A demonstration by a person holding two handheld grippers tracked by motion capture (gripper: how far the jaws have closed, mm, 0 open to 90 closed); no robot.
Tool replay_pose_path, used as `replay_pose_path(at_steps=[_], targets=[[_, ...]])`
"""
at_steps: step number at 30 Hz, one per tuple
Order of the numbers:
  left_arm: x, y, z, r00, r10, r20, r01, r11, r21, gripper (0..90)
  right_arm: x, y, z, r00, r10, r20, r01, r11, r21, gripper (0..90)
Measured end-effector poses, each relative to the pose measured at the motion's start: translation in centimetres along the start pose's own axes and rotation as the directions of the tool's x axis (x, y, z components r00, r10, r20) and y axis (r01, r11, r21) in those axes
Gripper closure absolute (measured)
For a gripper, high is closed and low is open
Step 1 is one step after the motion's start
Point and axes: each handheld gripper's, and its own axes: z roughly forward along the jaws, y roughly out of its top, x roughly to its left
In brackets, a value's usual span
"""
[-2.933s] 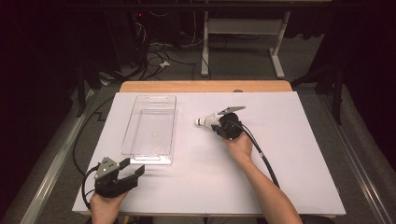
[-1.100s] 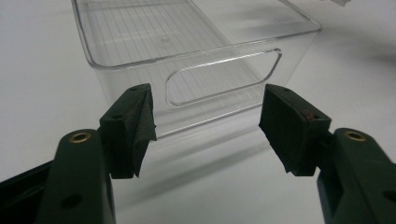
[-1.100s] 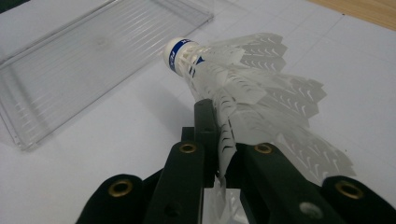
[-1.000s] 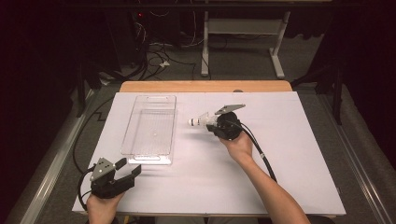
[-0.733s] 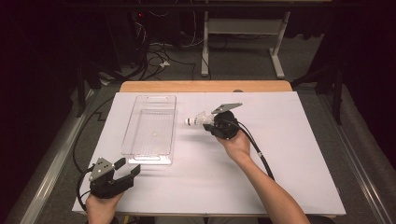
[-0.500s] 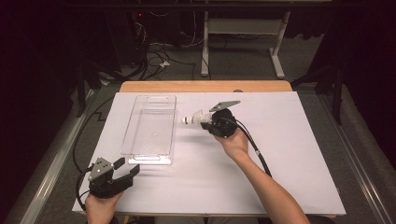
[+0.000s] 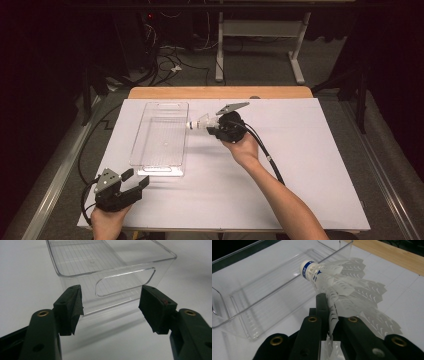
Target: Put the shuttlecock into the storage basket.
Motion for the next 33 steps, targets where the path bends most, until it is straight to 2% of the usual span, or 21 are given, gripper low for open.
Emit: replay_pose_path(at_steps=[5,15,33], targets=[[-0.1,0.0,0.0,1.0,0.005,0.001,-0.005,1.0,0.004,36.1,0.5,1.0,0.3,0.9998,-0.016,-0.015,0.016,1.0,-0.008,88.6],[-0.2,0.0,0.0,1.0,0.003,0.004,-0.003,1.0,0.0,36.1,2.5,2.9,1.8,0.9966,-0.064,-0.052,0.064,0.998,0.003,88.6],[-0.2,-0.1,0.0,1.0,0.0,0.009,0.0,1.0,-0.001,36.1,4.0,5.5,5.6,0.994,-0.083,-0.072,0.087,0.995,0.047,88.6]])
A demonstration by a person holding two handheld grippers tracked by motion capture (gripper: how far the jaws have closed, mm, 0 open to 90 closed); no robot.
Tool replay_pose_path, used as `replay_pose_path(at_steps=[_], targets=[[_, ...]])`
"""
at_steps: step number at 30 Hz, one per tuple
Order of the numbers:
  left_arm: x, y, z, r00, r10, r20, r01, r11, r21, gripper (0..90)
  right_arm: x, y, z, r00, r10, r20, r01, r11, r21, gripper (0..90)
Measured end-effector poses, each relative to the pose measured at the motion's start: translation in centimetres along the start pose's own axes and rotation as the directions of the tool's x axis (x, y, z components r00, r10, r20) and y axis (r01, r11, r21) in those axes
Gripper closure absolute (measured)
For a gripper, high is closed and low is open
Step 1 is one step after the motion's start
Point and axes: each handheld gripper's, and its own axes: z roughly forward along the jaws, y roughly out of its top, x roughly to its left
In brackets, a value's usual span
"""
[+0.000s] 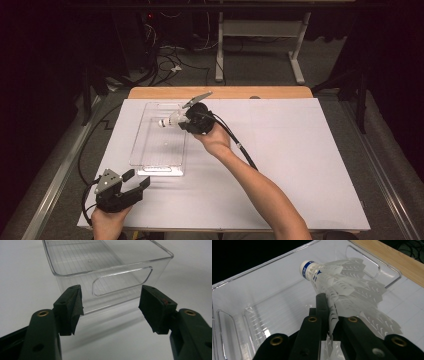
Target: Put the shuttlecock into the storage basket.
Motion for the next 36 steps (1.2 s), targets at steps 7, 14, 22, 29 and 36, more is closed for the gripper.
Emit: replay_pose_path(at_steps=[7,14,22,29,36], targets=[[0.0,0.0,0.0,1.0,-0.001,0.001,0.001,1.0,-0.001,36.1,0.2,1.2,1.6,0.9998,-0.02,-0.003,0.02,1.0,0.023,88.6],[0.1,0.0,0.0,1.0,0.0,0.004,0.0,1.0,0.0,36.1,0.5,2.1,3.1,0.9994,-0.033,-0.005,0.033,0.998,0.047,88.6],[0.1,0.0,-0.1,1.0,0.002,0.008,-0.002,1.0,-0.002,36.1,0.5,2.6,4.7,0.9999,-0.016,-0.005,0.016,0.998,0.066,88.5],[0.1,0.0,-0.2,0.9999,0.001,0.011,-0.001,1.0,-0.004,36.1,0.8,2.7,6.0,0.9999,-0.013,-0.005,0.013,0.995,0.096,88.5],[0.1,0.0,-0.1,0.9999,0.004,0.013,-0.004,1.0,-0.004,36.1,0.9,2.8,6.9,0.9998,-0.017,-0.009,0.018,0.993,0.114,88.4]])
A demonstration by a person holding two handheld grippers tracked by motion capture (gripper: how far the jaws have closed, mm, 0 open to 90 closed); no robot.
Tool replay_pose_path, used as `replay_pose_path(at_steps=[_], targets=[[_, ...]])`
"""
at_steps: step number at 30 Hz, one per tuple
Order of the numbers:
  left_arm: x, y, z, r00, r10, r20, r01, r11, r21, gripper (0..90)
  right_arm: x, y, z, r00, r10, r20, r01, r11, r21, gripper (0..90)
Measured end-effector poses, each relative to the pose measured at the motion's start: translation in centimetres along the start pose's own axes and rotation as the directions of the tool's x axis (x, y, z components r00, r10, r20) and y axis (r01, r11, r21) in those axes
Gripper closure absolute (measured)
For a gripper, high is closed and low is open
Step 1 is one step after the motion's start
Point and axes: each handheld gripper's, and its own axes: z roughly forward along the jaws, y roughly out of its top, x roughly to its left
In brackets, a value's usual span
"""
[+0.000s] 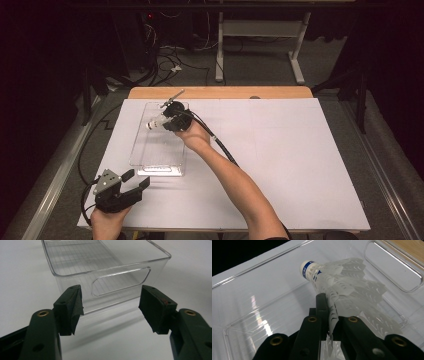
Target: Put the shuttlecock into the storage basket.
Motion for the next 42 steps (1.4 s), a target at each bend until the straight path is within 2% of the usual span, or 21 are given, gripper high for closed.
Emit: replay_pose_path(at_steps=[5,16,33,37,42], targets=[[0.0,0.0,0.0,1.0,0.001,0.0,-0.001,1.0,0.0,36.1,0.0,-0.1,0.5,0.9999,0.012,-0.005,-0.012,1.0,0.011,88.4],[-0.1,0.0,0.0,1.0,0.001,0.0,-0.001,1.0,-0.001,36.1,0.2,0.2,1.1,1.0,0.005,0.002,-0.005,0.999,0.033,88.1],[-0.1,0.0,0.0,1.0,0.0,0.001,0.0,1.0,-0.001,36.1,0.1,0.3,1.3,1.0,-0.001,0.0,0.001,0.999,0.046,87.1],[0.0,-0.1,0.0,1.0,0.001,0.001,-0.001,1.0,0.0,36.1,0.2,0.3,1.3,1.0,-0.003,-0.002,0.003,0.998,0.06,83.5],[0.0,-0.1,-0.1,1.0,-0.002,0.0,0.002,1.0,-0.001,36.1,0.3,0.3,1.3,0.9995,-0.019,0.024,0.017,0.997,0.072,73.1]])
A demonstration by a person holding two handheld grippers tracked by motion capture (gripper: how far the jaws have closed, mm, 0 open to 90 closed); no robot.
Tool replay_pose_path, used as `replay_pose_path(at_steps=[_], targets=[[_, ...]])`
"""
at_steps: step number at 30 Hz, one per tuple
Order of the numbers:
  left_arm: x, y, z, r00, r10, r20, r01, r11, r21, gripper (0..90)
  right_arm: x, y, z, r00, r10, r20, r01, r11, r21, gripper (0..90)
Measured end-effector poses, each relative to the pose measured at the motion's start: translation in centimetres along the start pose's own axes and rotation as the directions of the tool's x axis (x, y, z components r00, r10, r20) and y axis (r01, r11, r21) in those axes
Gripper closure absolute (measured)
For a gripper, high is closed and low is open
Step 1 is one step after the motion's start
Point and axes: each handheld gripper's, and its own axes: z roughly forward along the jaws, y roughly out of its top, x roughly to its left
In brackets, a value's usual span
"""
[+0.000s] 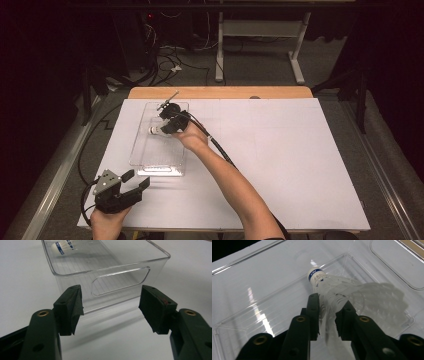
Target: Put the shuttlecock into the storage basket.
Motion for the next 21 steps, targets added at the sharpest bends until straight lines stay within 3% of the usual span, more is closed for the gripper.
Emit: replay_pose_path(at_steps=[5,9,21], targets=[[0.0,0.0,0.0,1.0,-0.002,-0.002,0.002,1.0,-0.002,36.0,0.2,0.0,0.0,0.9996,-0.006,0.026,0.006,1.0,0.002,64.2],[0.0,0.0,-0.1,1.0,-0.003,-0.004,0.003,1.0,-0.003,36.0,0.1,-0.1,0.1,0.9999,-0.002,0.017,0.002,1.0,0.022,61.7],[0.1,0.0,0.0,1.0,-0.004,-0.003,0.004,1.0,-0.001,36.0,-0.9,-0.5,-0.1,0.9977,0.047,-0.048,-0.046,0.998,0.036,53.4]])
